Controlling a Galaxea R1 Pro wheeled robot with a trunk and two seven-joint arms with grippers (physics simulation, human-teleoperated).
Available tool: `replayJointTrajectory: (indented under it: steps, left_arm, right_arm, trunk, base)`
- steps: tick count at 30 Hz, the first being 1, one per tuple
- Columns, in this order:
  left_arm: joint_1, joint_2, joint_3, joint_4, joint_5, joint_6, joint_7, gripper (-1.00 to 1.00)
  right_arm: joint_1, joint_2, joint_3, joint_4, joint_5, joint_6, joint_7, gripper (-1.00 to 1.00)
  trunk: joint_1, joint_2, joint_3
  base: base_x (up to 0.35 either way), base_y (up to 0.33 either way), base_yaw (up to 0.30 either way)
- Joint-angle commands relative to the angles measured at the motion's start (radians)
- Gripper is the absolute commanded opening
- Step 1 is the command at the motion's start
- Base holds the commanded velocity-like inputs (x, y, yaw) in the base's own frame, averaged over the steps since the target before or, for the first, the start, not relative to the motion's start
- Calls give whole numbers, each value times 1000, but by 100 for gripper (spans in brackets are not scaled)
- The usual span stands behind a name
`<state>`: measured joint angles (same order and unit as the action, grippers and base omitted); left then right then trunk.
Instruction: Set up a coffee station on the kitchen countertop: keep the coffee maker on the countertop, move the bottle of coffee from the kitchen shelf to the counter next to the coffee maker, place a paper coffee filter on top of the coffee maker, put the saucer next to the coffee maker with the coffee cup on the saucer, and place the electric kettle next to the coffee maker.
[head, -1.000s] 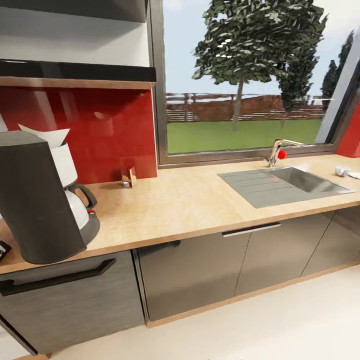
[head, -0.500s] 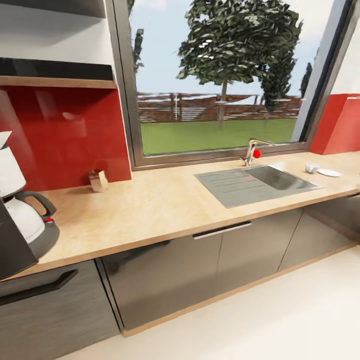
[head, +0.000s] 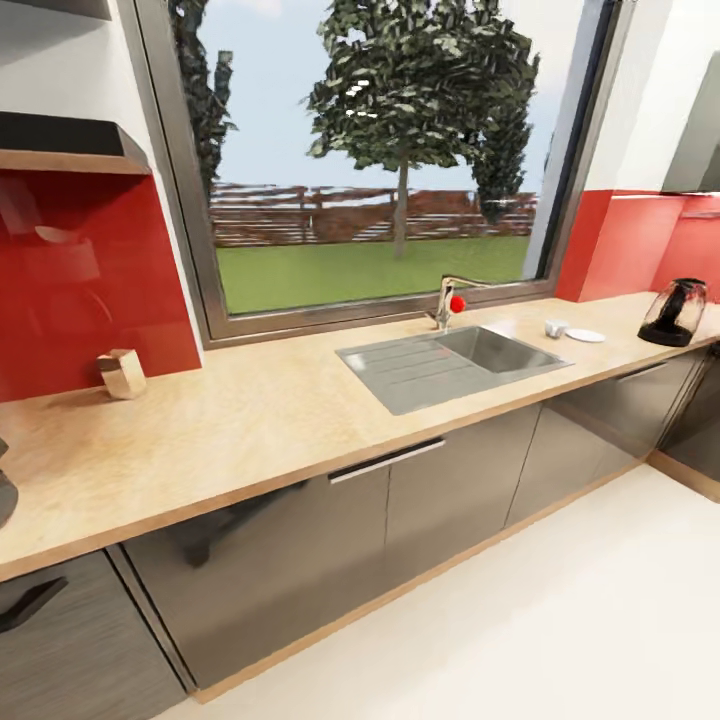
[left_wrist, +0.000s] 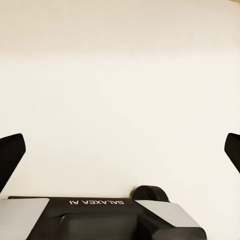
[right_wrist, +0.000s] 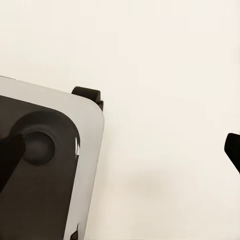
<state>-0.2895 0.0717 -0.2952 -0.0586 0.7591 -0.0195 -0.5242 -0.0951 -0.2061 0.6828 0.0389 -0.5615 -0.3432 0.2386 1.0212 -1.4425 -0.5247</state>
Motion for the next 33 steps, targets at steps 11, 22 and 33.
replayJointTrajectory:
  steps: [11,22,33]
  left_arm:
    - [0,0,-7,-1,8,-2,-2,100]
    - [0,0,-7,-1,8,-2,-2,100]
    - [0,0,-7,-1,8,-2,-2,100]
  right_arm:
    - [-2,1,7,4,-10,-5,8,100]
    - [-2,0,7,4,-9,-5,8,100]
    - [-2,0,7,4,-9,-5,8,100]
  trunk:
    - [0,-1,-1]
    - [0,-1,-1]
    - [0,-1,-1]
  base:
    - [109,-102,-163]
    - [198,-236,-36]
    - [51,-122,-227]
